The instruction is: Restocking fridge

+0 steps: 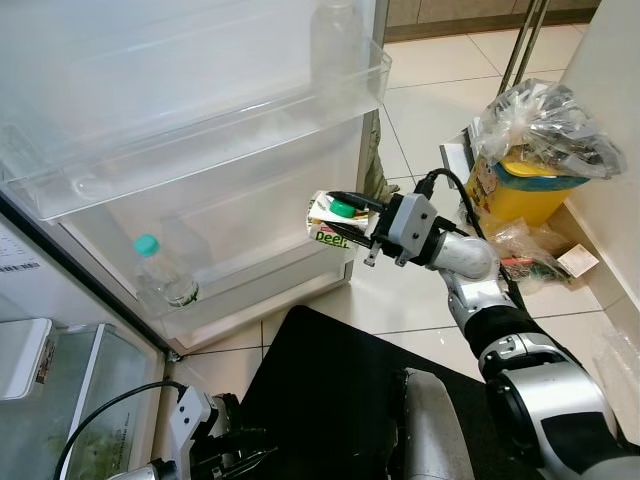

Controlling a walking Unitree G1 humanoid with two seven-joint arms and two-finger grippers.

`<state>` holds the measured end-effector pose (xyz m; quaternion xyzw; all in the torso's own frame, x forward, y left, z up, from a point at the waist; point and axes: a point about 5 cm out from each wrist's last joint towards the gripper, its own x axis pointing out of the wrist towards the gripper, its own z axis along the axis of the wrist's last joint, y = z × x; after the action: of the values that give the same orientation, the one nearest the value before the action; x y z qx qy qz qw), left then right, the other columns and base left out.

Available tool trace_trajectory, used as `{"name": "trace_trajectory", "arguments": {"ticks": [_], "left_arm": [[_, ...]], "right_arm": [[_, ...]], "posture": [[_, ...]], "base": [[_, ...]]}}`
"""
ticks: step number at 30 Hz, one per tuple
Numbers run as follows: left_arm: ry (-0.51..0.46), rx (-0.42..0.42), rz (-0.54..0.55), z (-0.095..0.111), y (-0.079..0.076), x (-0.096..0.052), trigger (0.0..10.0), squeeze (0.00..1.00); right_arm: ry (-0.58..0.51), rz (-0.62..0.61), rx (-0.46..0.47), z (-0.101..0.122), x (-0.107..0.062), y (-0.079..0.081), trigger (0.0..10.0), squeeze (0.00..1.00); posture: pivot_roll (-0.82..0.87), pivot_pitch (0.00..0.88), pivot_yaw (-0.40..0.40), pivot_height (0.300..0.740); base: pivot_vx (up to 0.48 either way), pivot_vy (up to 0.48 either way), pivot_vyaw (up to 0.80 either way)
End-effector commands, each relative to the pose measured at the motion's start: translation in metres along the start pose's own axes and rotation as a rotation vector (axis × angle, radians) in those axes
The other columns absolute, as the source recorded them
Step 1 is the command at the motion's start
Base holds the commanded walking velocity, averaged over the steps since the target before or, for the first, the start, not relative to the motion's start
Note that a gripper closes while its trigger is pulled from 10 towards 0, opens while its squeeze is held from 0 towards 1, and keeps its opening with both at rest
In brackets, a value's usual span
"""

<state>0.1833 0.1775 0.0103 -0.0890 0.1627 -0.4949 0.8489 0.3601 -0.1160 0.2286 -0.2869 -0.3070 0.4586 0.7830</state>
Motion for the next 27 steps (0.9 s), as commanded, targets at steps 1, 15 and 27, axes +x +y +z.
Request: {"name": "trace_trajectory", "arguments": {"ticks": [1,15,27], "left_arm": [[0.019,-0.019,0.017,-0.006,-0.002,-0.008,10.0,0.00],[0.022,-0.021,0.010,-0.006,-0.005,-0.010,10.0,0.00],[0.030,-0.024,0.011,-0.007,-0.010,-0.016,10.0,0.00]], "right_arm": [[-0.025,0.037,-0.051,0.004,0.007,0.006,10.0,0.00],[-0.056,0.135,-0.146,0.006,0.016,0.026,10.0,0.00],[-0.082,0.290,-0.326,0.008,0.014,0.048,10.0,0.00]], "posture": [[0.12,0.309,0.049,0.450],[0.13,0.332,0.054,0.450],[0.14,0.349,0.055,0.450]], "base": [[0.000,0.000,0.00],[0.000,0.000,0.00],[0.000,0.000,0.00]]}}
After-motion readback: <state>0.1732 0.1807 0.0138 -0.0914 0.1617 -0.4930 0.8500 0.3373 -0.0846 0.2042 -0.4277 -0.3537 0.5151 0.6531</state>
